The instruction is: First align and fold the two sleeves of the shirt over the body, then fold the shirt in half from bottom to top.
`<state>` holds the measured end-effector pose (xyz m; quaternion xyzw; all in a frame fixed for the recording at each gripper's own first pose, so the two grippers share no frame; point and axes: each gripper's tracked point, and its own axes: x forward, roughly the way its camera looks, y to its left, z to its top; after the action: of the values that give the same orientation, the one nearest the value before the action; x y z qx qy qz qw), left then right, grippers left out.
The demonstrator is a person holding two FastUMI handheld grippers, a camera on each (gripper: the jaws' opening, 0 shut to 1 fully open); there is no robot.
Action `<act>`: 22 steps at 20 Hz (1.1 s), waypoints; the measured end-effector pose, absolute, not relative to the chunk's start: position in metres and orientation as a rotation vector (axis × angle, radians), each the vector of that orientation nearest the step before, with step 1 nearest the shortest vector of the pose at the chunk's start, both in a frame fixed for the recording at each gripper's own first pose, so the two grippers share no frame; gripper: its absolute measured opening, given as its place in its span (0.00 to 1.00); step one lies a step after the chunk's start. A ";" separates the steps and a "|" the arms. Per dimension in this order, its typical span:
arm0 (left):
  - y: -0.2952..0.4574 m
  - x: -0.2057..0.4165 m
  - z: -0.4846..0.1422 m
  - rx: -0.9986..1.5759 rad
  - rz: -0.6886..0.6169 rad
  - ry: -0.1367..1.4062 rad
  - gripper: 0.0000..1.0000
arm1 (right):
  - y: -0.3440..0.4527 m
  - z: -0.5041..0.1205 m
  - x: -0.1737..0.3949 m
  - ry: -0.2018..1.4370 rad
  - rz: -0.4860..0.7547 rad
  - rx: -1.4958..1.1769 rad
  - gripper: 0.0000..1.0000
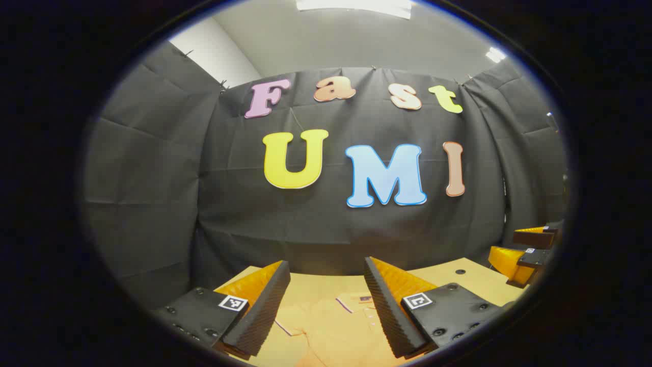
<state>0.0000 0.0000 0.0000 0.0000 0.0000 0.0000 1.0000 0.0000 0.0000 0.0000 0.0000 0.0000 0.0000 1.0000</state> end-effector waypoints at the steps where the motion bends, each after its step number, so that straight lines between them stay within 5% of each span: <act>1: 0.002 0.000 0.001 0.001 0.003 0.000 0.96 | 0.001 0.000 0.001 0.001 0.002 0.002 0.96; 22: 0.007 0.009 -0.008 -0.001 0.015 0.021 0.94 | -0.002 -0.012 0.026 0.033 -0.001 0.007 0.96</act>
<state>0.0090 0.0069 -0.0084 -0.0007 0.0104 0.0076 0.9999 0.0263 -0.0016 -0.0123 0.0034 0.0163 -0.0006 0.9999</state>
